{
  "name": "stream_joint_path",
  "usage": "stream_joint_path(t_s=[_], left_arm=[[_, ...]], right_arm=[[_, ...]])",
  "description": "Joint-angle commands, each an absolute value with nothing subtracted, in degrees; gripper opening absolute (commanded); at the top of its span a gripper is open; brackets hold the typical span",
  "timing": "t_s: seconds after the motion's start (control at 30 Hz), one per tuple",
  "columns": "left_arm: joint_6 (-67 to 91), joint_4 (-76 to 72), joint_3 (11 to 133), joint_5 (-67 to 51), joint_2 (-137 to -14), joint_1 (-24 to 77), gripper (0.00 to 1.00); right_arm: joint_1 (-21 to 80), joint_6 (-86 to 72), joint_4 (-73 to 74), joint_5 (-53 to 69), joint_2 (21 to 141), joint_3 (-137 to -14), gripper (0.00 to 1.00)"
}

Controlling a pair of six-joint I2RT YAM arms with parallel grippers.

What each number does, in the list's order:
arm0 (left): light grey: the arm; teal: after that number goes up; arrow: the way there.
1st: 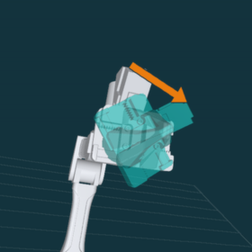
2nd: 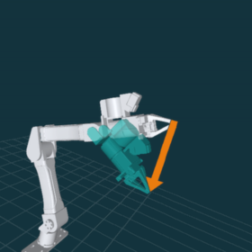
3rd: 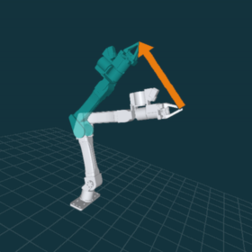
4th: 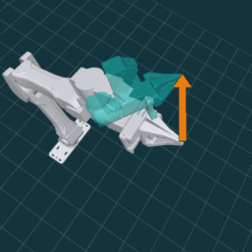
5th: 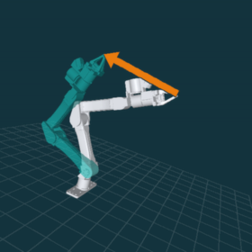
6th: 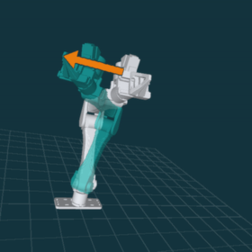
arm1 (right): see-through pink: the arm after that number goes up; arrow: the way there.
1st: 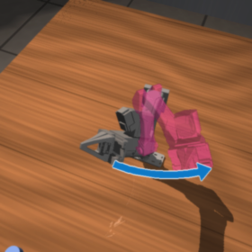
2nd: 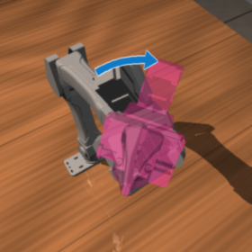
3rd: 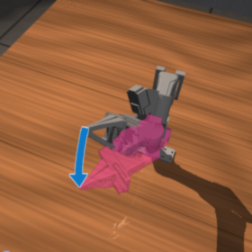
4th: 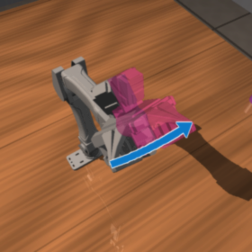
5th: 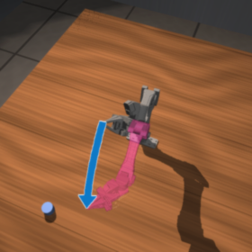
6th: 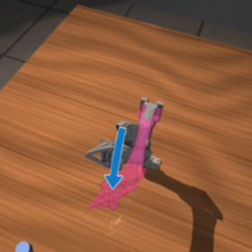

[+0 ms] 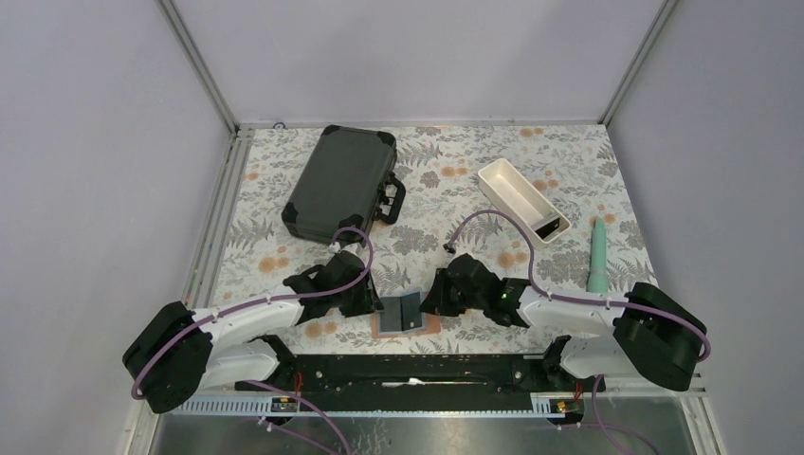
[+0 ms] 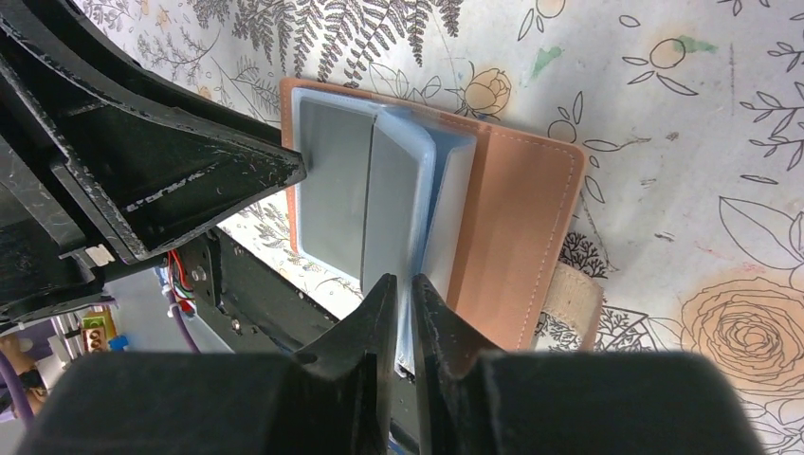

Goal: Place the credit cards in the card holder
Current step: Turn over the card slot in the card holder.

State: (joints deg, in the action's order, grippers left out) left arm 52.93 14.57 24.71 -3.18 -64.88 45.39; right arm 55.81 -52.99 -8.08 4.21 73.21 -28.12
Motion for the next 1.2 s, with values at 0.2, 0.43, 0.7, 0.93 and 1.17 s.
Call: stream_joint_path(t_s=[0.2, 0.43, 0.7, 0.93, 1.17], left_arm=[[53.3, 12.4, 24.8, -4.6, -63.2, 45.4, 0.36], [53.5, 12.2, 24.8, -4.9, -62.6, 45.4, 0.35], [53.6, 12.3, 25.1, -4.9, -61.8, 45.4, 0.35], [53.7, 12.1, 24.8, -4.7, -61.6, 45.4, 0.35], [53.8, 11.2, 24.8, -5.3, -61.6, 45.4, 0.34]], right_arm=[[56.2, -52.8, -10.7, 5.9, 72.5, -30.9, 0.19], [57.0, -52.2, -10.3, 5.6, 73.6, -32.5, 0.22], [57.3, -51.4, -10.4, 5.6, 74.4, -33.2, 0.24], [58.0, -51.5, -11.9, 5.6, 77.1, -33.3, 0.21], [58.4, -51.9, -13.8, 6.3, 77.4, -33.4, 0.2]])
